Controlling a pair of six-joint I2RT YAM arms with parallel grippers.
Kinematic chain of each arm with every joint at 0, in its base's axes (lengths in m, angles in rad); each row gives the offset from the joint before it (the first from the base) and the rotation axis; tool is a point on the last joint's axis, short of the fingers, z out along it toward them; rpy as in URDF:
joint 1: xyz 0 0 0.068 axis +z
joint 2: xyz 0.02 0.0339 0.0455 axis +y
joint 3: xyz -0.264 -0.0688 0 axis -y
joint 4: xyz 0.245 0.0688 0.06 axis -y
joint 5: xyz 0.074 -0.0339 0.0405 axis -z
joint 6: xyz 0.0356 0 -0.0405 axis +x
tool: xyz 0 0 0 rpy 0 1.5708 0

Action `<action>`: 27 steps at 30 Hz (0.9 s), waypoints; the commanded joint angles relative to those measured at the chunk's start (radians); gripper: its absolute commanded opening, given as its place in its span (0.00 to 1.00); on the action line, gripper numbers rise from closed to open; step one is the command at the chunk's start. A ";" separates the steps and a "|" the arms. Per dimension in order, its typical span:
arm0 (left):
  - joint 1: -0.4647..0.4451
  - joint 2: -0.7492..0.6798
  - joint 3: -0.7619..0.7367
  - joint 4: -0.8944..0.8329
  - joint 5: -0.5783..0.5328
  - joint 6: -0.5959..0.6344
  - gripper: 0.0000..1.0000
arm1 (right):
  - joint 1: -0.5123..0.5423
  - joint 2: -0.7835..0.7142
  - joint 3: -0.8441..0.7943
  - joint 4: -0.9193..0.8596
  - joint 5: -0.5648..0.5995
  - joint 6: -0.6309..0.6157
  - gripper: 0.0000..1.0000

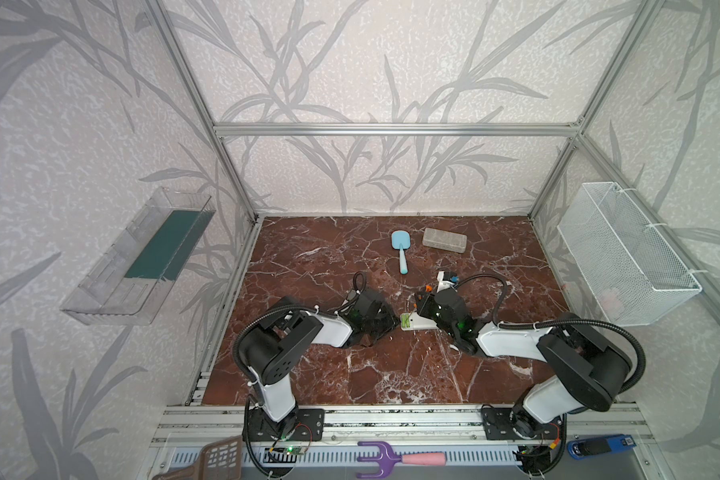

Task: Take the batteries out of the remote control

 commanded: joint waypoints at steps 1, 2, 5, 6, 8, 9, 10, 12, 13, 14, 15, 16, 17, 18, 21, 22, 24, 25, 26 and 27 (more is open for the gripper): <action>0.014 0.001 -0.045 -0.155 -0.029 0.008 0.02 | 0.000 -0.030 -0.018 0.022 -0.029 0.043 0.00; 0.020 -0.002 -0.046 -0.158 -0.027 0.011 0.02 | -0.003 -0.033 -0.021 0.023 -0.028 0.047 0.00; 0.030 -0.001 -0.046 -0.162 -0.023 0.020 0.03 | -0.011 -0.030 -0.037 0.049 -0.036 0.068 0.00; 0.034 0.001 -0.047 -0.162 -0.020 0.021 0.03 | -0.012 -0.027 -0.040 0.055 -0.038 0.074 0.00; 0.035 0.003 -0.045 -0.160 -0.018 0.022 0.03 | -0.015 -0.021 -0.043 0.066 -0.044 0.084 0.00; 0.035 0.005 -0.045 -0.159 -0.018 0.021 0.03 | -0.016 -0.017 -0.046 0.067 -0.044 0.092 0.00; 0.035 0.005 -0.045 -0.157 -0.016 0.022 0.03 | -0.017 -0.013 -0.049 0.075 -0.046 0.099 0.00; 0.035 0.010 -0.044 -0.153 -0.015 0.021 0.03 | -0.019 -0.005 -0.057 0.092 -0.050 0.121 0.00; 0.035 0.010 -0.045 -0.152 -0.014 0.021 0.03 | -0.021 0.000 -0.059 0.102 -0.051 0.130 0.00; 0.034 0.013 -0.046 -0.149 -0.013 0.021 0.03 | -0.024 0.005 -0.063 0.108 -0.053 0.139 0.00; 0.034 0.015 -0.047 -0.143 -0.011 0.020 0.03 | -0.025 0.012 -0.063 0.108 -0.056 0.148 0.00; 0.033 0.017 -0.048 -0.142 -0.012 0.018 0.03 | -0.027 0.016 -0.065 0.109 -0.058 0.152 0.00; 0.033 0.018 -0.048 -0.141 -0.012 0.019 0.03 | -0.029 0.020 -0.067 0.140 -0.059 0.160 0.00; 0.032 0.019 -0.048 -0.136 -0.010 0.016 0.03 | -0.029 0.026 -0.070 0.149 -0.057 0.166 0.00; 0.032 0.020 -0.052 -0.134 -0.010 0.014 0.03 | -0.029 0.031 -0.075 0.153 -0.055 0.170 0.00; 0.032 0.019 -0.053 -0.132 -0.010 0.014 0.03 | -0.029 0.031 -0.077 0.152 -0.053 0.171 0.00; 0.031 0.019 -0.054 -0.131 -0.010 0.015 0.03 | -0.031 0.028 -0.084 0.153 -0.047 0.185 0.00; 0.032 0.021 -0.056 -0.132 -0.010 0.013 0.03 | -0.031 0.028 -0.087 0.159 -0.045 0.193 0.00; 0.032 0.022 -0.056 -0.130 -0.010 0.013 0.03 | -0.031 0.027 -0.091 0.164 -0.044 0.196 0.00; 0.031 0.023 -0.056 -0.128 -0.009 0.014 0.03 | -0.032 0.024 -0.091 0.162 -0.044 0.195 0.00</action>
